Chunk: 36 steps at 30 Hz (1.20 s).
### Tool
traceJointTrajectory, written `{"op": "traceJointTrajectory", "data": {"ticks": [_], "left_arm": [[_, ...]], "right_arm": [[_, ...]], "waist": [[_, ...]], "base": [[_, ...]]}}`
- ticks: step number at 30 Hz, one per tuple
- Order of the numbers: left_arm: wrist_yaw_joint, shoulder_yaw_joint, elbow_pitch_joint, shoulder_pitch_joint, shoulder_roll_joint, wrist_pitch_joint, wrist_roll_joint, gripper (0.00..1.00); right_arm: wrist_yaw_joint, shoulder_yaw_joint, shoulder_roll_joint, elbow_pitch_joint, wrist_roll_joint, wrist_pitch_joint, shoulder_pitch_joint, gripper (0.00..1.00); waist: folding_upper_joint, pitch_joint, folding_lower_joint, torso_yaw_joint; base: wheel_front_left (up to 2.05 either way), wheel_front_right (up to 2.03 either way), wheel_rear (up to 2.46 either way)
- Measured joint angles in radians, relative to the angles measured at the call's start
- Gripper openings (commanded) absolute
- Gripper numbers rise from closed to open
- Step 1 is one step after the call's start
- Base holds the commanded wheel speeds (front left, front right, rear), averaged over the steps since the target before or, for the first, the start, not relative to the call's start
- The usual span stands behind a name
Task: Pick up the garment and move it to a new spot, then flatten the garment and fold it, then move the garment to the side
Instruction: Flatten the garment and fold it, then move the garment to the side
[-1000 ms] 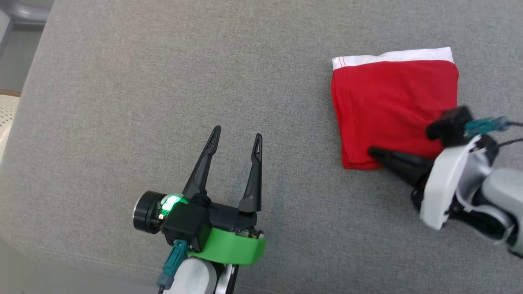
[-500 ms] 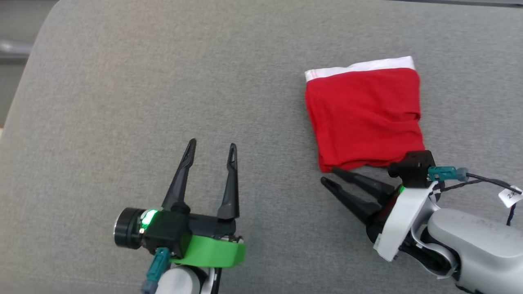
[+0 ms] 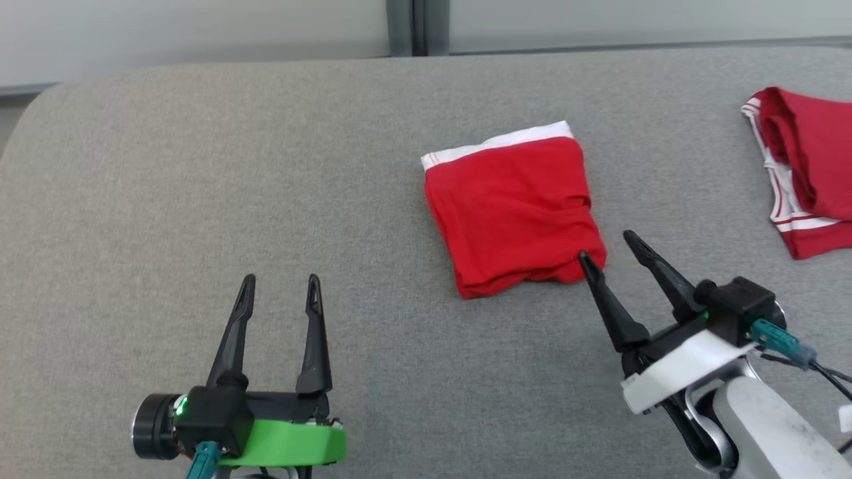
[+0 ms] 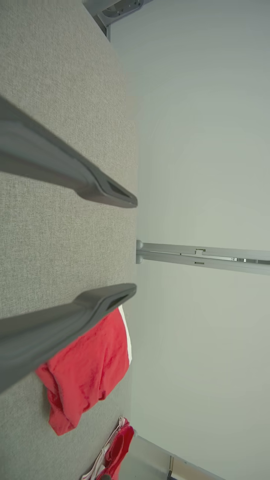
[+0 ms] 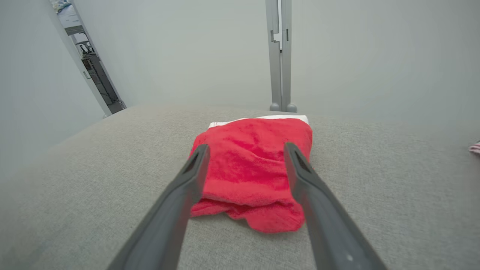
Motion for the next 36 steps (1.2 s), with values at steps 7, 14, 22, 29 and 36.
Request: {"op": "traceJointTrajectory", "data": {"ticks": [7,14,22,29,36], "left_arm": [[-0.001,0.049,-0.002,0.072,0.0,0.0,0.005,1.0],[-0.004,0.063,0.019,0.134,0.0,0.0,0.014,1.0],[-0.021,0.077,0.032,0.154,0.0,0.0,0.047,1.0],[-0.029,0.077,0.052,0.165,0.0,0.0,0.07,1.0],[-0.034,0.074,0.071,0.168,0.0,0.0,0.079,1.0]], "right_arm": [[0.0,-0.153,0.076,-0.016,-0.127,0.0,0.12,1.0],[0.0,-0.213,0.137,-0.03,-0.185,0.0,0.202,1.0],[0.0,-0.246,0.173,-0.041,-0.221,0.0,0.255,1.0],[0.0,-0.261,0.191,-0.037,-0.225,0.0,0.278,1.0],[0.0,-0.273,0.2,-0.039,-0.226,0.0,0.285,1.0]], "waist": [[0.0,-0.071,0.0,-0.028],[0.0,-0.141,0.0,-0.036],[0.0,-0.182,0.0,-0.032],[0.0,-0.194,0.0,-0.032],[0.0,-0.202,0.0,-0.029]], "base": [[0.0,0.0,0.0],[0.0,0.0,0.0],[0.0,0.0,0.0],[0.0,0.0,0.0],[0.0,0.0,0.0]]}}
